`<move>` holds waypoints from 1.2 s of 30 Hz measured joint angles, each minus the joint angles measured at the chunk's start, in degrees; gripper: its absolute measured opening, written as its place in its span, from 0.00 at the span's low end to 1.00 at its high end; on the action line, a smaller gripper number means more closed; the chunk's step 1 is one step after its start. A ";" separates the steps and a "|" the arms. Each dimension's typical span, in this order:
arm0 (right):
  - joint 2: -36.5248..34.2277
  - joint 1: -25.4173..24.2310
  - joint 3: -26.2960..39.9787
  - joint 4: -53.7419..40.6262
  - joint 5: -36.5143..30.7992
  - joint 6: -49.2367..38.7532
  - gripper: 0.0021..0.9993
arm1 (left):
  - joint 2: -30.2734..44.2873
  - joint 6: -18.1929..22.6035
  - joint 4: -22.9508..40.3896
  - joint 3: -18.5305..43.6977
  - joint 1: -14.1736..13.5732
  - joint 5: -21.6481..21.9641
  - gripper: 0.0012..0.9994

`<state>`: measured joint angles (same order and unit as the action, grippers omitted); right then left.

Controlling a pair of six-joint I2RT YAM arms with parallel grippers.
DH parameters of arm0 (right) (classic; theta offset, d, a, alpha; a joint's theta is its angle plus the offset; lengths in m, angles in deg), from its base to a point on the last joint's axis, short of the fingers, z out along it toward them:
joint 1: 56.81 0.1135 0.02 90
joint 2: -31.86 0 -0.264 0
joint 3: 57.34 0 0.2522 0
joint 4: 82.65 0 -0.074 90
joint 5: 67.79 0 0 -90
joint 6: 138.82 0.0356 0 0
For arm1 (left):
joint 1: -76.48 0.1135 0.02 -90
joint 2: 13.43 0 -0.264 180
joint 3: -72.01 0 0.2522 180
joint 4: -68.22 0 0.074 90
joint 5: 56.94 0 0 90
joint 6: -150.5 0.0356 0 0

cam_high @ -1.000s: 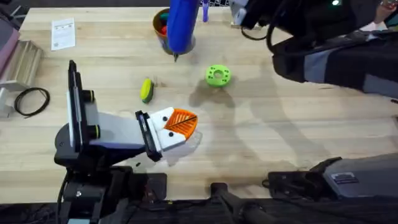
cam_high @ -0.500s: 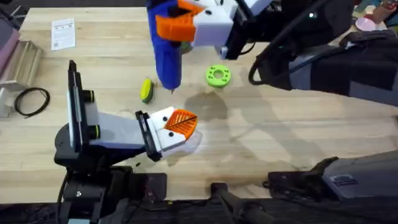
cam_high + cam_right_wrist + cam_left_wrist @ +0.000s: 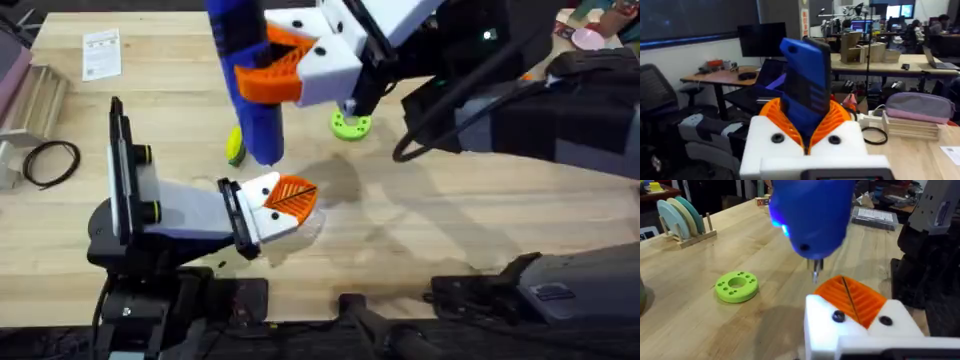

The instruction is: Pick up the gripper from the table and insert it into the empty holder that is missing its gripper. Then pick up a screw, insert it into the mounting hole, and use the screwdriver to tighten it. Finally, clean up the table by picking up the vegetable and placing it into the bucket.

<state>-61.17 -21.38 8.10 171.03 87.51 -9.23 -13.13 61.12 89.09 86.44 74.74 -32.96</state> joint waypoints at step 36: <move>0.00 3.95 0.00 -0.04 3.16 -3.45 0.02 | 0.02 -0.01 0.00 0.00 0.00 0.00 0.01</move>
<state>-61.17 -17.44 8.10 170.99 90.67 -12.69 -13.11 61.11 89.09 86.44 74.74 -32.96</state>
